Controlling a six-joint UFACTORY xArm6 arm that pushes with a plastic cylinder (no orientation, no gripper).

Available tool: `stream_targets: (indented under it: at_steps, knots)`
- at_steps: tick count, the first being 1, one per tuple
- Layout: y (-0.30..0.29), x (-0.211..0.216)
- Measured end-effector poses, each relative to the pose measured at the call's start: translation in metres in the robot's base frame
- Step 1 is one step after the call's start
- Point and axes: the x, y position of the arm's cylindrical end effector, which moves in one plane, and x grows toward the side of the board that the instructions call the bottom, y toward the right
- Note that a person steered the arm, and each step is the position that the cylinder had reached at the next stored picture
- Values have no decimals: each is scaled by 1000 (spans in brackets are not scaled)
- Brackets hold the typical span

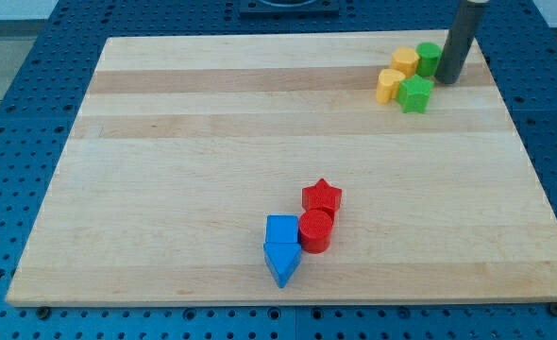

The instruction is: Slide the yellow heart to the left of the green star

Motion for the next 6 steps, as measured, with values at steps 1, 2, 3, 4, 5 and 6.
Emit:
stream_targets:
  at_steps: [1, 2, 3, 4, 5, 6]
  knots:
    - [-23, 0]
    - [-45, 0]
    - [-65, 0]
    - [-86, 0]
    - [-106, 0]
    - [-74, -19]
